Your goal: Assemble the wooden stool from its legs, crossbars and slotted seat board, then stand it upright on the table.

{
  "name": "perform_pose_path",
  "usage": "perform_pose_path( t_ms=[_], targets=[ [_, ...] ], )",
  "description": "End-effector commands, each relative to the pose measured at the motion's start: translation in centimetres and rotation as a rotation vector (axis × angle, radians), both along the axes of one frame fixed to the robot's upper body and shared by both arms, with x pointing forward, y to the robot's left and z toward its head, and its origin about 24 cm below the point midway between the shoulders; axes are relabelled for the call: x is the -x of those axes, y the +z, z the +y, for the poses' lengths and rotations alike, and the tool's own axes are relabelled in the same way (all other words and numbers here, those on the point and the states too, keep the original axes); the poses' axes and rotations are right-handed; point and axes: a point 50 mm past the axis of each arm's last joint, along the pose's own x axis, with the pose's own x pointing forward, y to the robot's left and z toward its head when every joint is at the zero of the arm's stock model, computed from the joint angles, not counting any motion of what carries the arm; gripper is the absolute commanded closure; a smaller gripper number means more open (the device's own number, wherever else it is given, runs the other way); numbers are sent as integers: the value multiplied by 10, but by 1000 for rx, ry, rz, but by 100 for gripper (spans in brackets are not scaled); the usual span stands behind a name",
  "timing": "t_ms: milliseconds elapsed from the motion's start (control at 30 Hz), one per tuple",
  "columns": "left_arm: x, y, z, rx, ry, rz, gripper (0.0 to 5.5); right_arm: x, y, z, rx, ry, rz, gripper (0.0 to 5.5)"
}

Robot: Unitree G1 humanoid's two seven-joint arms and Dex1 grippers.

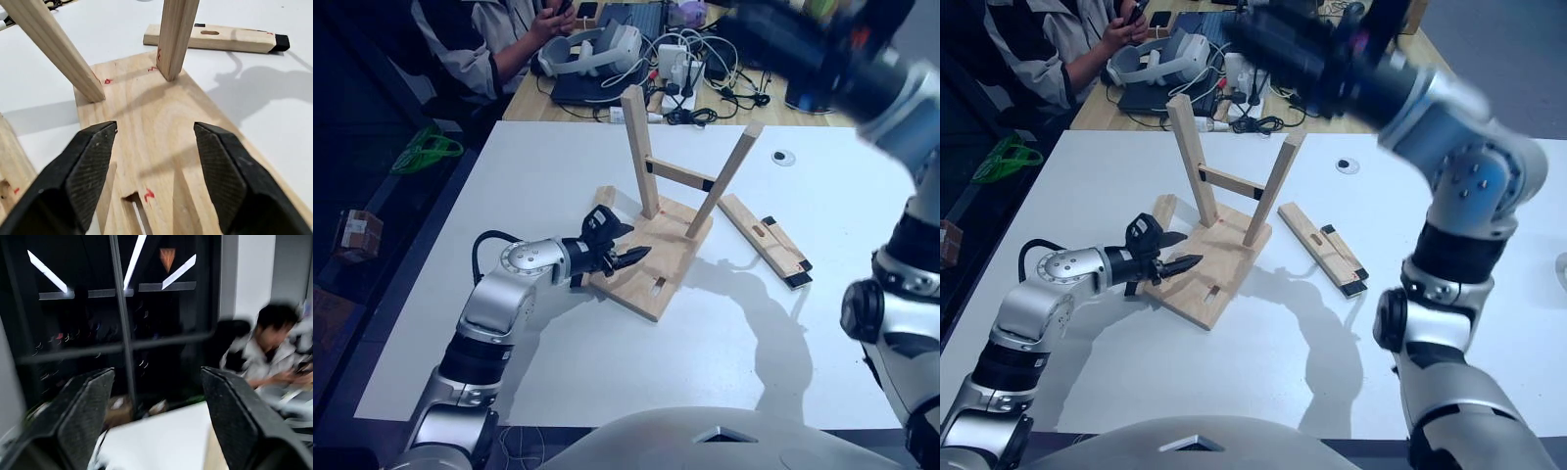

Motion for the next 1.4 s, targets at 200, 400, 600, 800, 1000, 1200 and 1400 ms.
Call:
perform_pose_path(
  t_ms=[200,400,600,800,1000,1200,1400],
  targets=[
    [19,-38,10,-86,-18,234,259,-41,52,-9,-141,-354,-88,226],
    [21,-43,14,-108,-24,253,259,-49,-20,8,28,-260,52,226],
    [24,-45,10,-107,-29,247,259,-22,-193,33,456,-129,485,226],
    [24,-45,10,-111,-20,238,259,-44,-133,38,273,-213,316,226],
    [21,-41,10,-99,-5,217,259,-43,-30,26,-95,-202,130,226],
    [8,-18,7,52,72,142,259,24,-63,34,60,230,169,226],
    [-6,8,10,236,168,88,259,31,-185,37,327,108,519,226]
  ],
)
